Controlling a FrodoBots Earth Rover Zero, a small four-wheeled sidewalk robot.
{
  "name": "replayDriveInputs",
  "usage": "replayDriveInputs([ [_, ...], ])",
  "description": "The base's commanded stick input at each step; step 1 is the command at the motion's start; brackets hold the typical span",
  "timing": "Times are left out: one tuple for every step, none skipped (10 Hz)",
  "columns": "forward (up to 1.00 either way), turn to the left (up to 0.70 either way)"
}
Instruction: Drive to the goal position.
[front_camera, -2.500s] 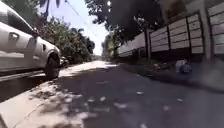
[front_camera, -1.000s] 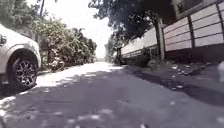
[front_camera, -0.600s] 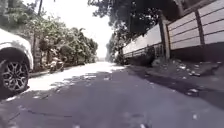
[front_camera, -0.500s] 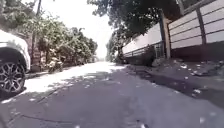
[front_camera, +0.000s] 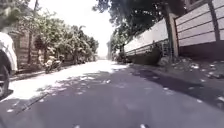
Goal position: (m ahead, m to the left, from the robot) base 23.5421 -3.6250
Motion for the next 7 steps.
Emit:
replayDriveInputs([
  [1.00,0.00],
  [1.00,0.00],
  [1.00,0.00],
  [1.00,0.00],
  [1.00,0.00],
  [1.00,0.00],
  [1.00,0.00],
])
